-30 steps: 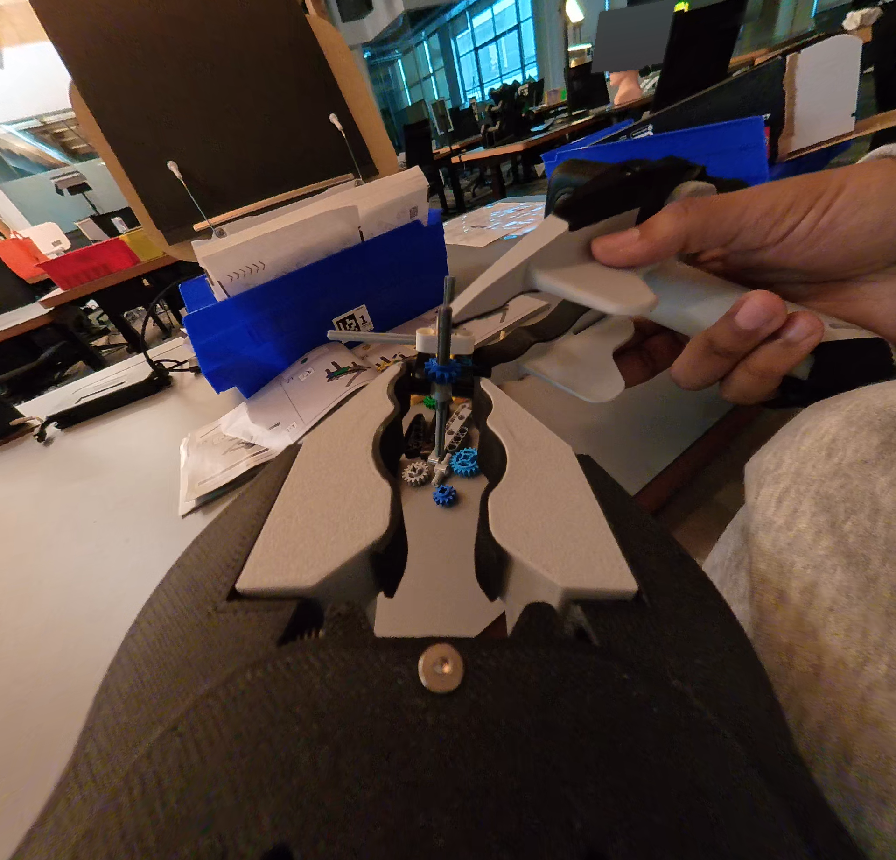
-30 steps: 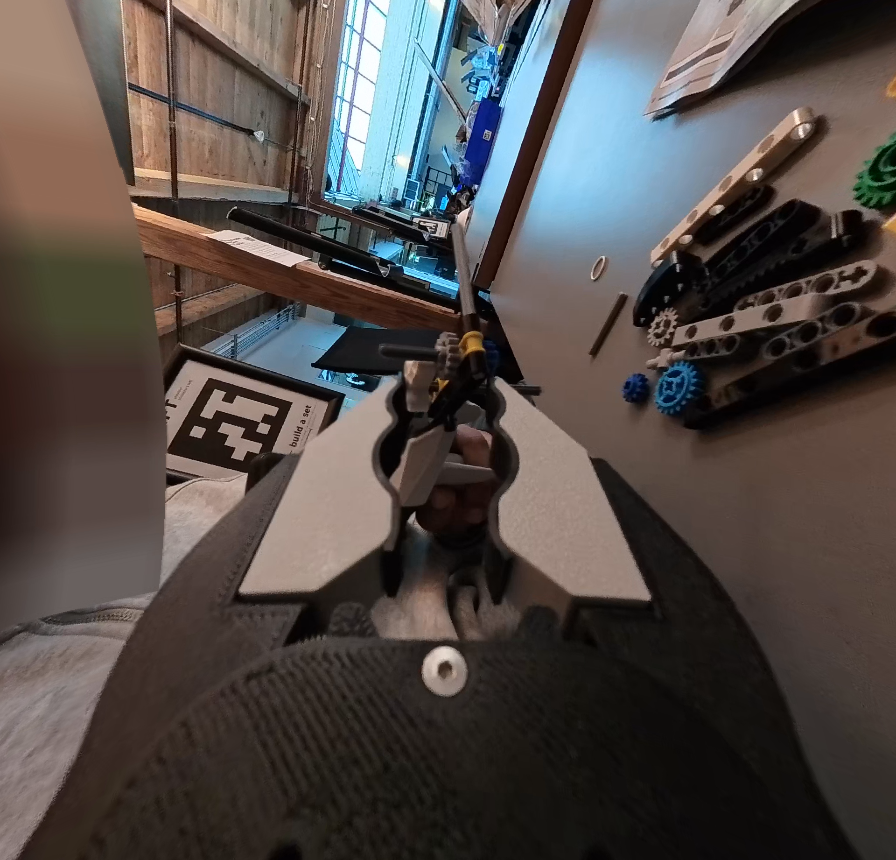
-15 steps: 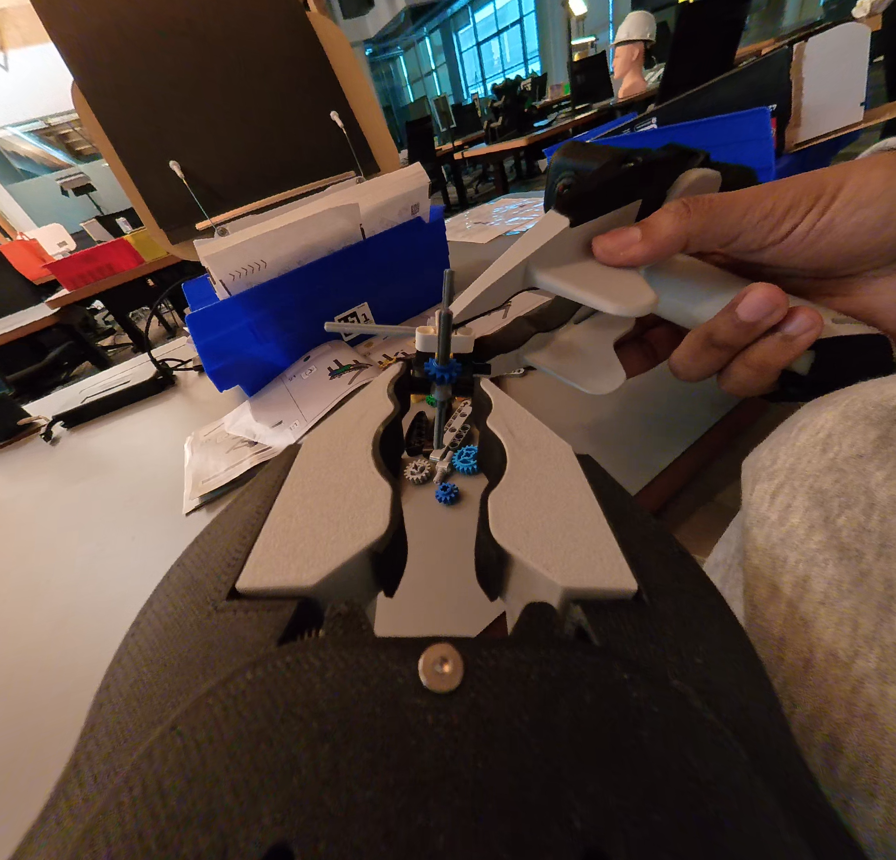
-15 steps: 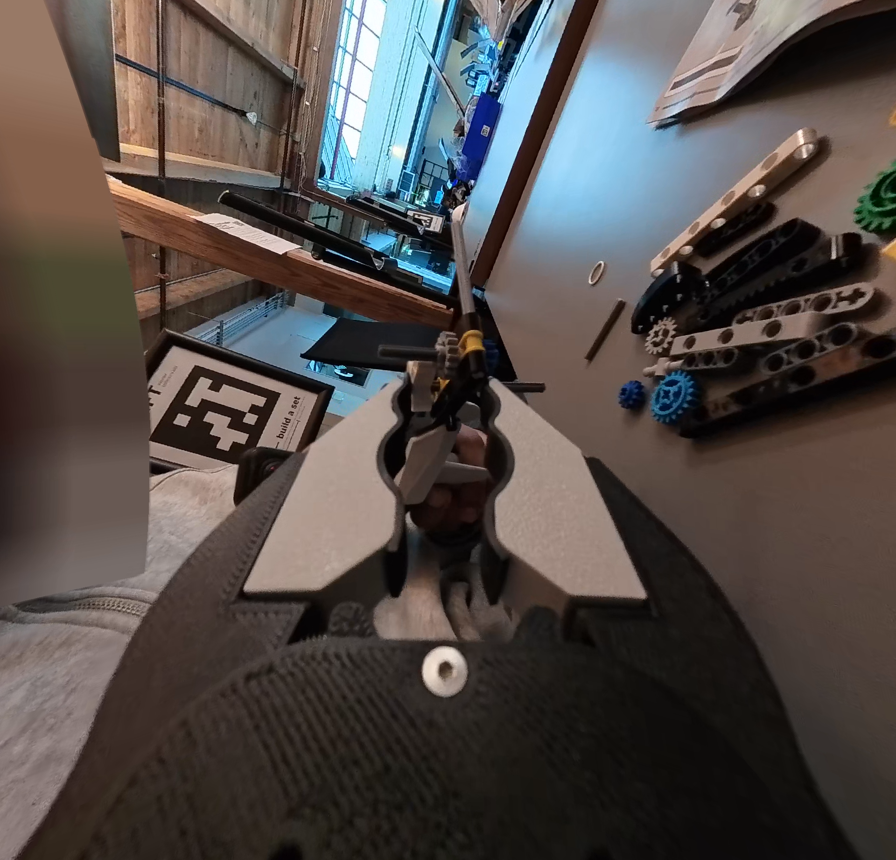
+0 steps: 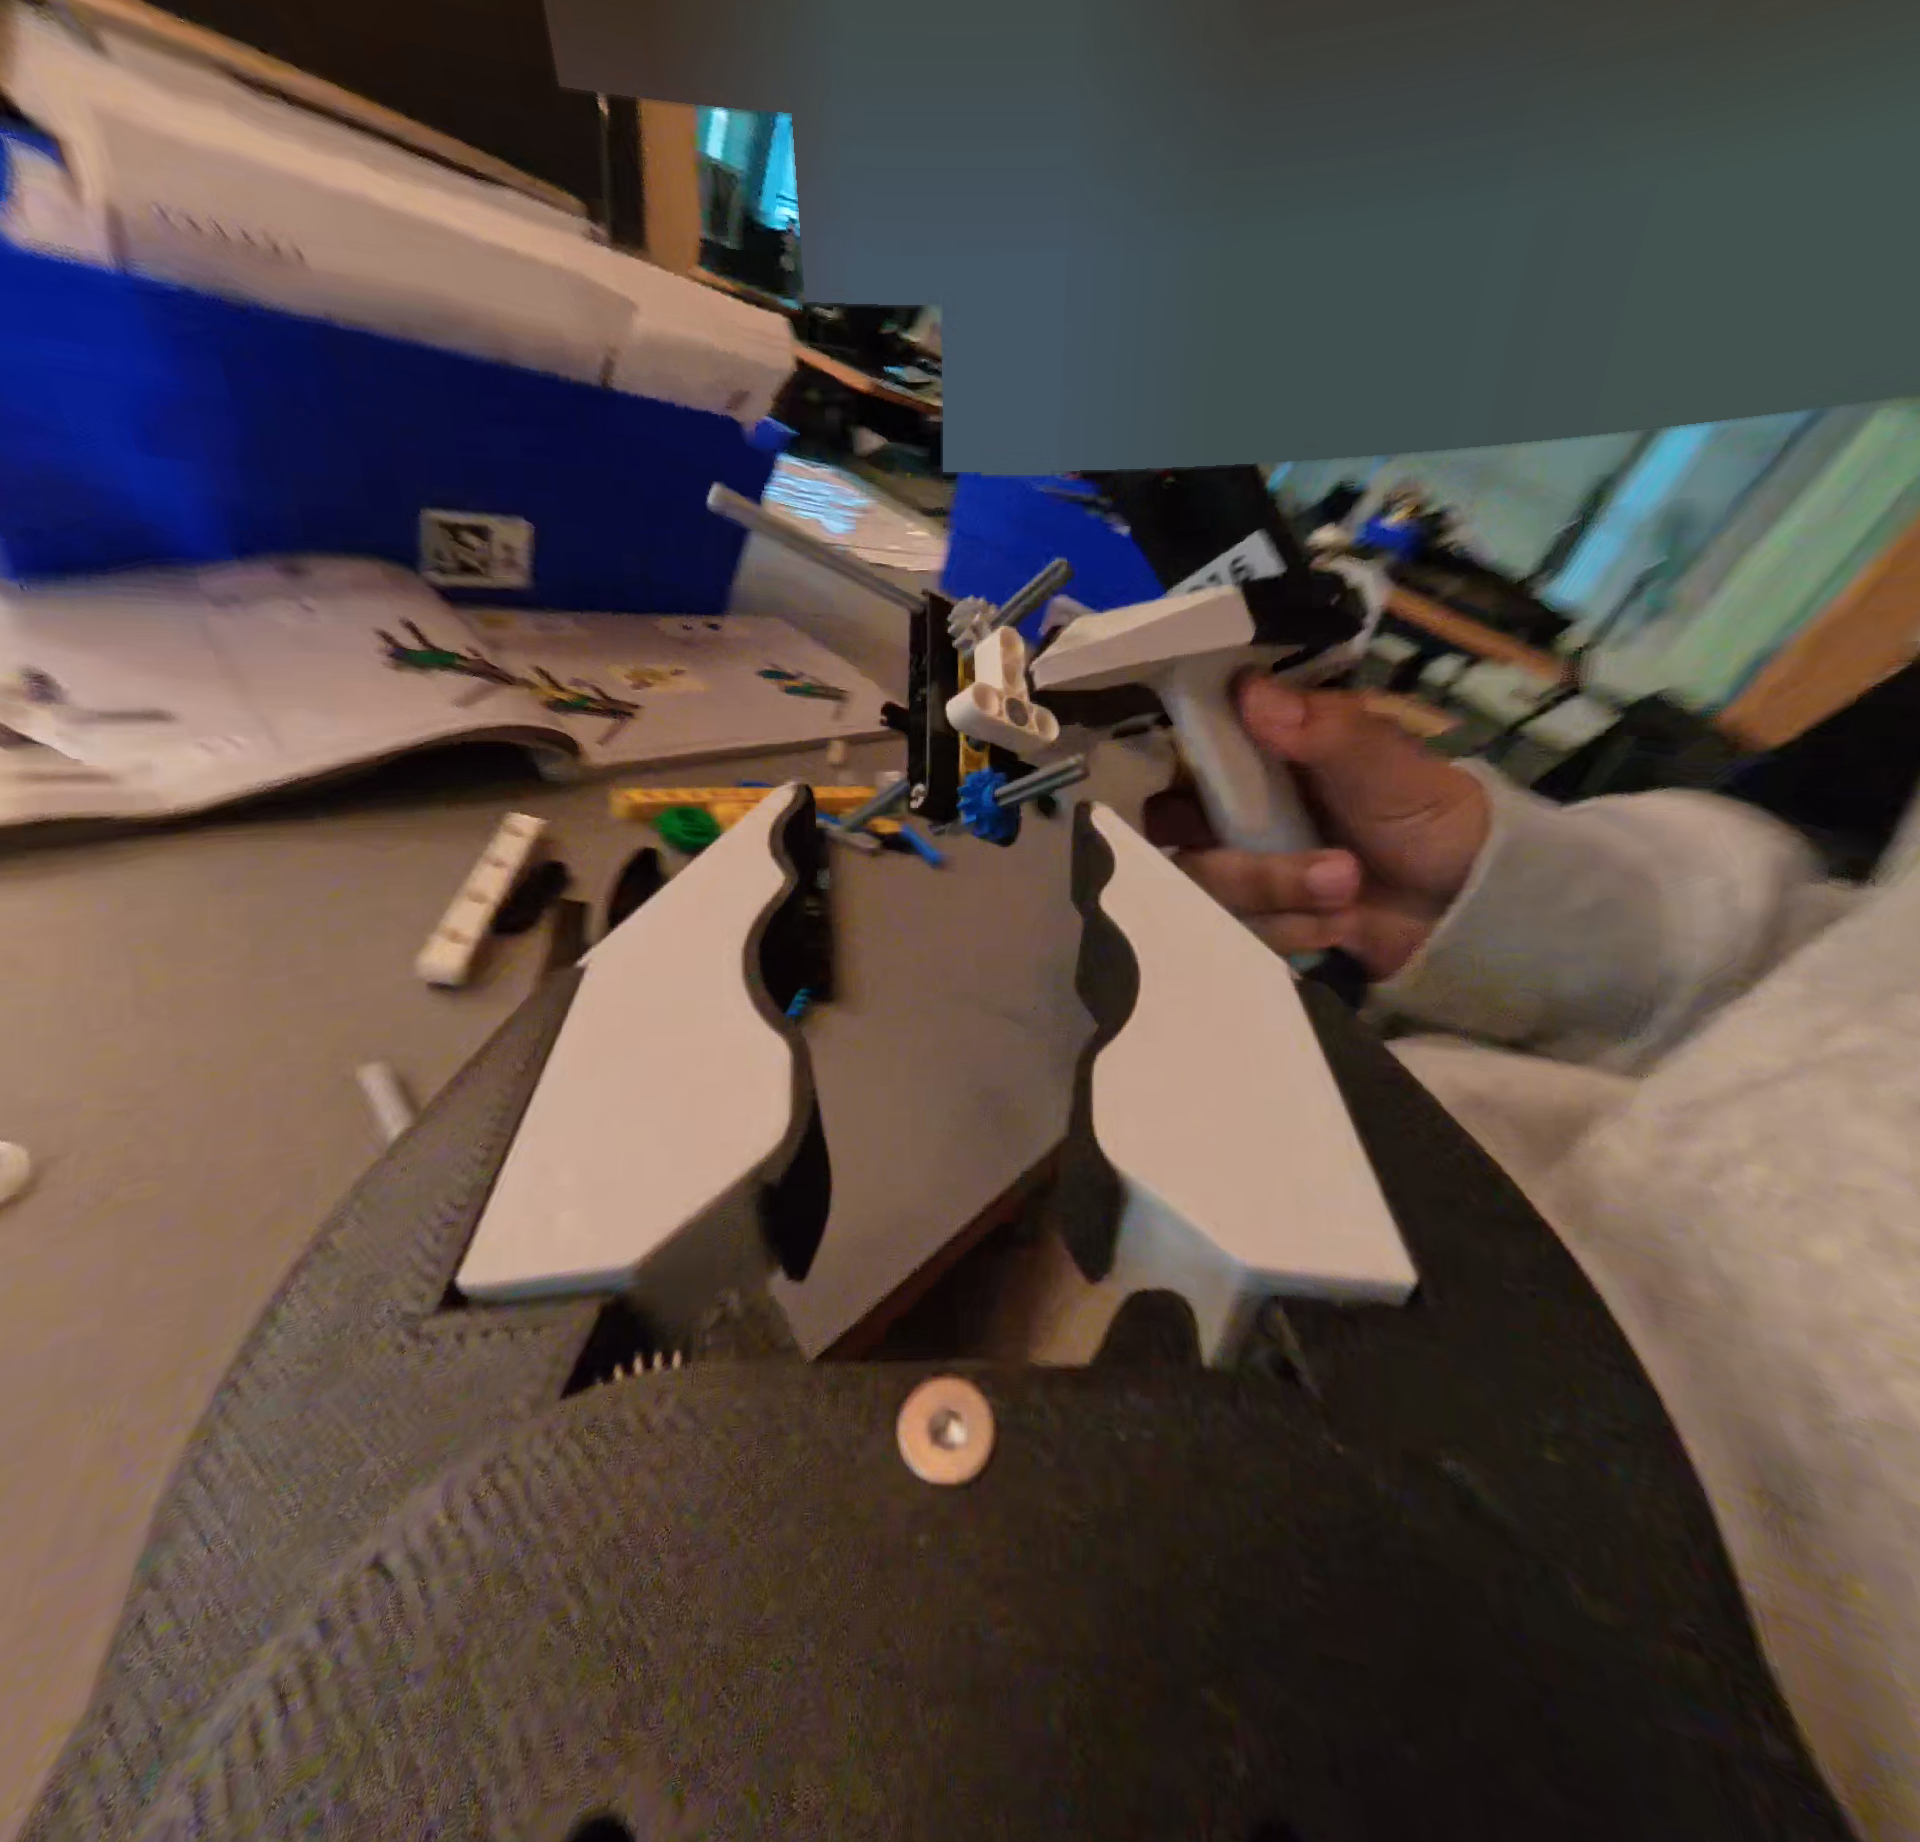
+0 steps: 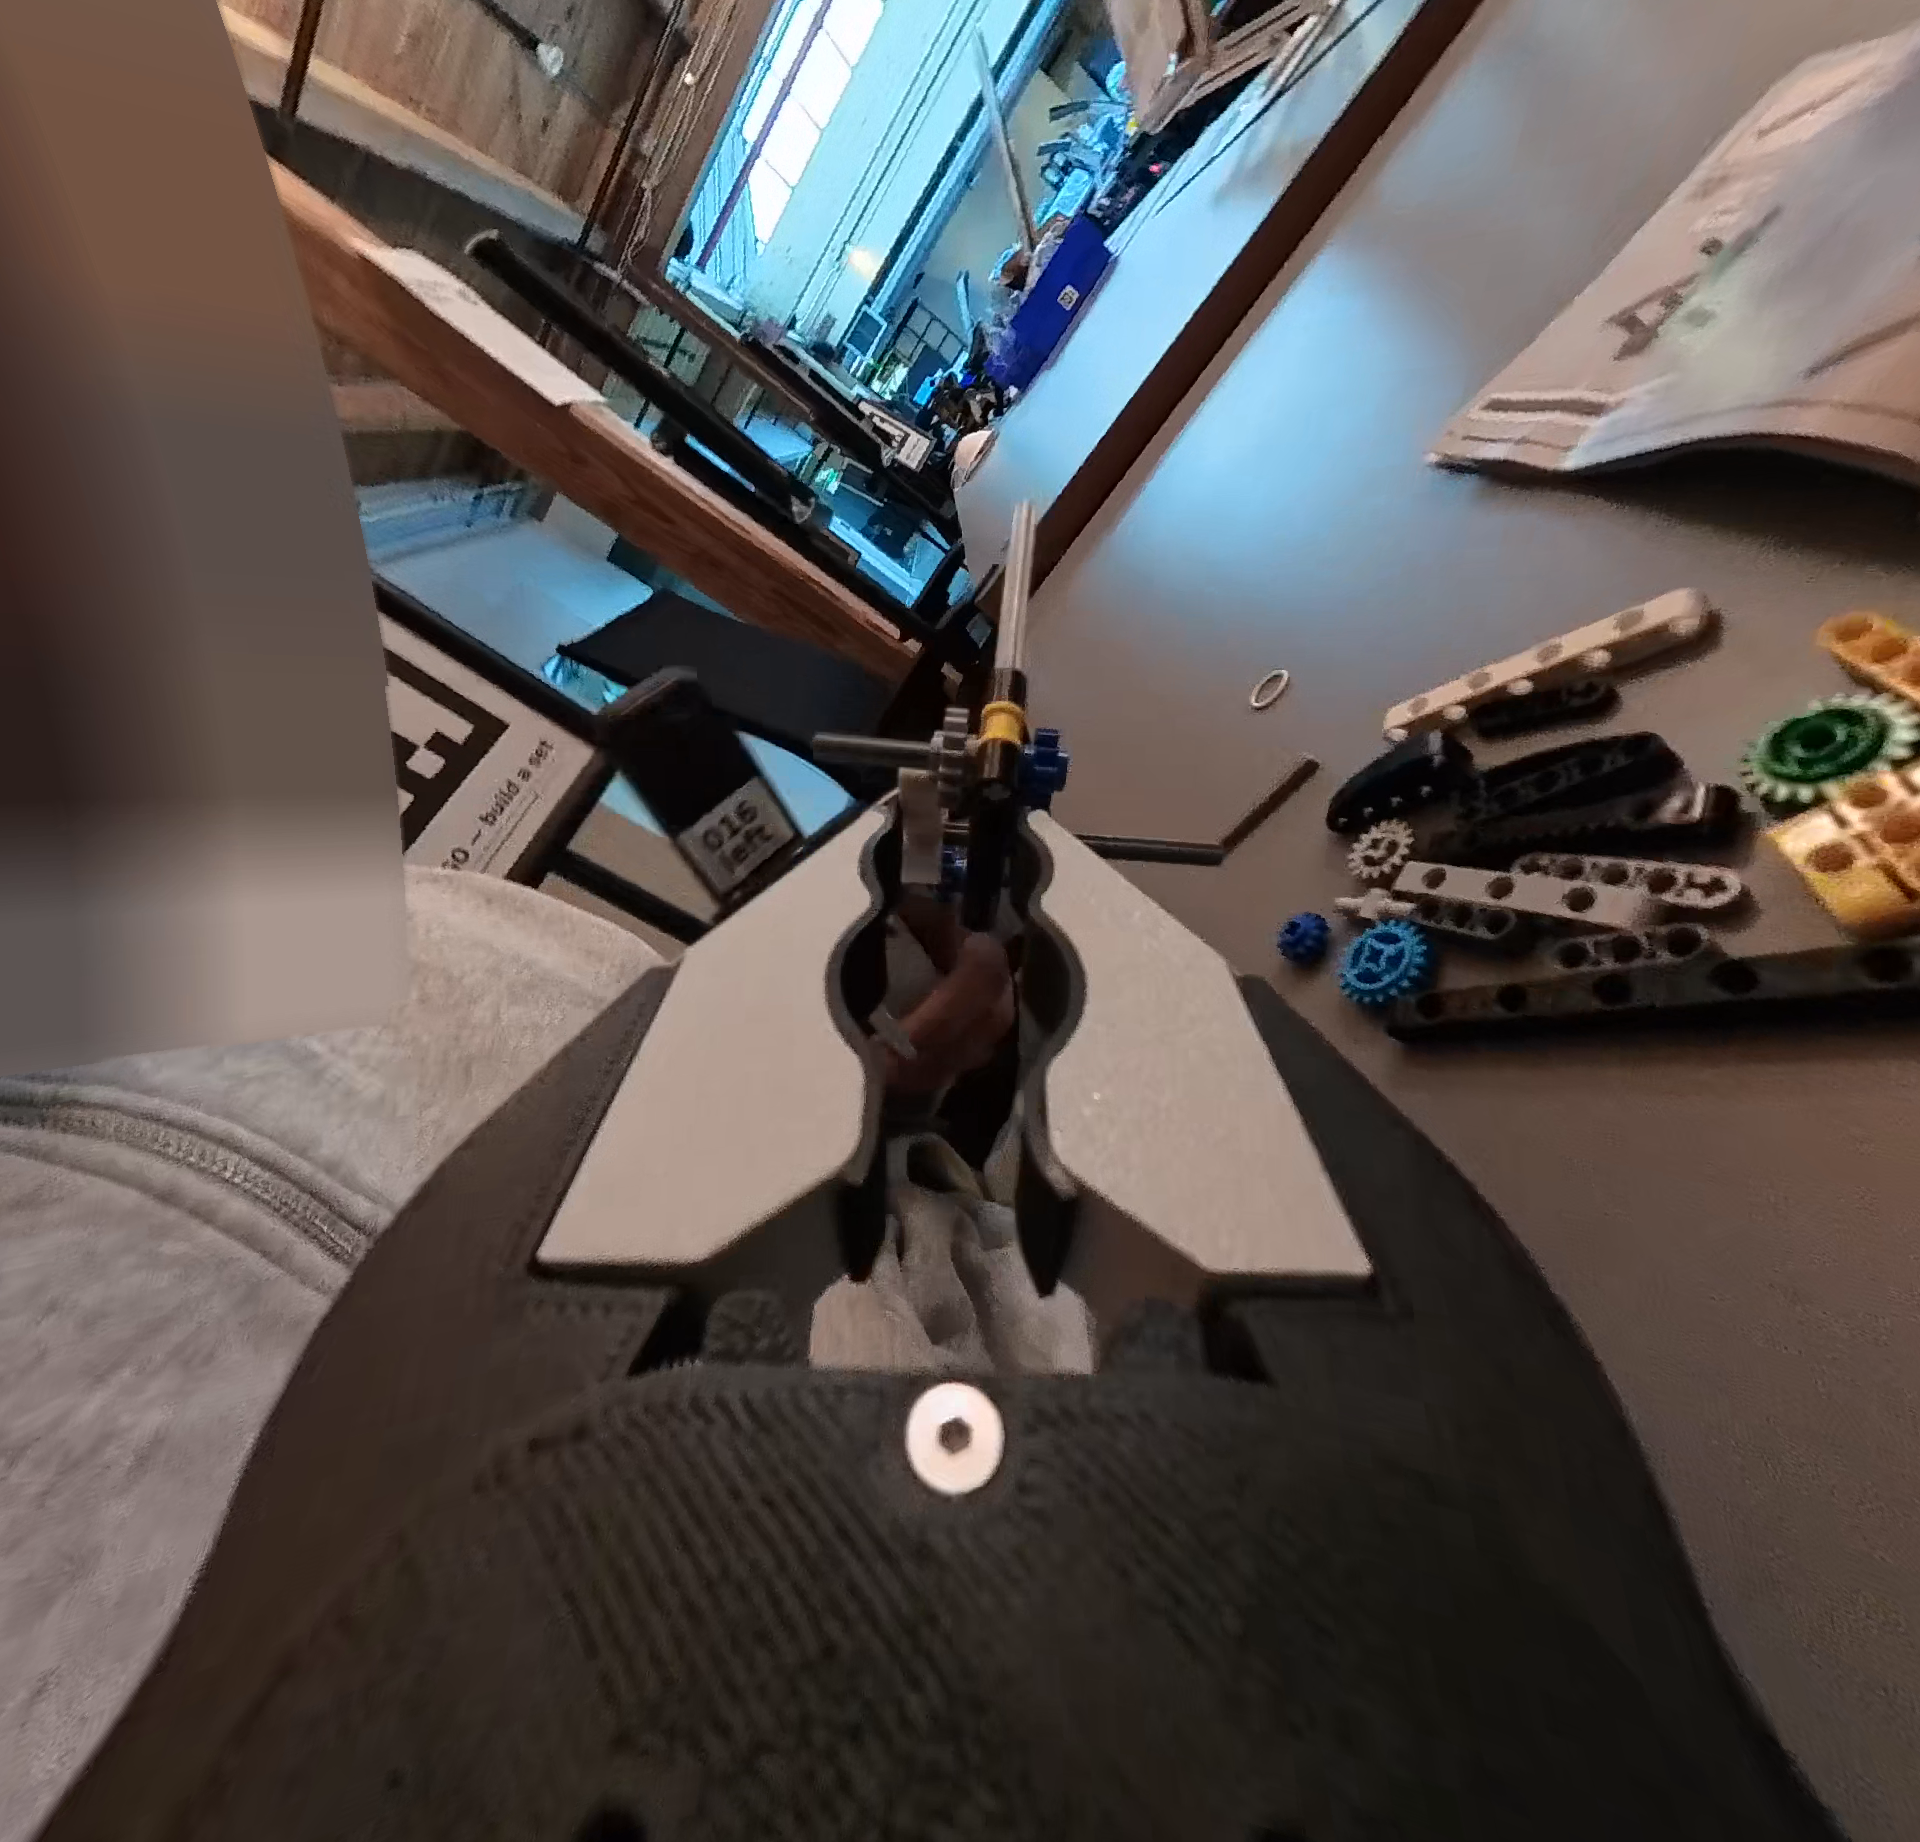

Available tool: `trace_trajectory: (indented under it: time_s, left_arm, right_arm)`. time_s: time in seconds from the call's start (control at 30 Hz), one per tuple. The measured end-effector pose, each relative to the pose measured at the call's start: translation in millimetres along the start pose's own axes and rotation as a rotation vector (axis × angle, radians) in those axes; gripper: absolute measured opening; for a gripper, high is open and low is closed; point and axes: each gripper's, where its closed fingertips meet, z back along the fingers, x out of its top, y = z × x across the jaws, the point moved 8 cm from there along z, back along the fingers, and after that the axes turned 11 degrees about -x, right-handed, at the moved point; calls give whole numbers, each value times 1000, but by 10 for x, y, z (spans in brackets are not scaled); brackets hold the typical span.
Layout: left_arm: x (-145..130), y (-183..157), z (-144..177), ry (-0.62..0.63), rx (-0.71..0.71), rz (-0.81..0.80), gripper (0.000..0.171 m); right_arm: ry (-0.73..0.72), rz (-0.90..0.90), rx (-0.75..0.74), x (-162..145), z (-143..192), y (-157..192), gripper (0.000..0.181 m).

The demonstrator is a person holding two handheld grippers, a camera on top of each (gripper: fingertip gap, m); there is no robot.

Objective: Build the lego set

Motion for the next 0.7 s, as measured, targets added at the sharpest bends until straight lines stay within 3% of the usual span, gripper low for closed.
trace_trajectory:
  time_s: [0.13,0.27,0.7]
  left_arm:
    - [22,42,18,-75,-222,293,53]
    - [2,86,21,-110,-335,474,55]
    - [-38,162,26,-115,-329,537,37]
  right_arm:
    - [8,114,6,21,12,66,18]
    - [8,186,4,18,-1,110,18]
    - [35,233,25,-27,-85,124,18]
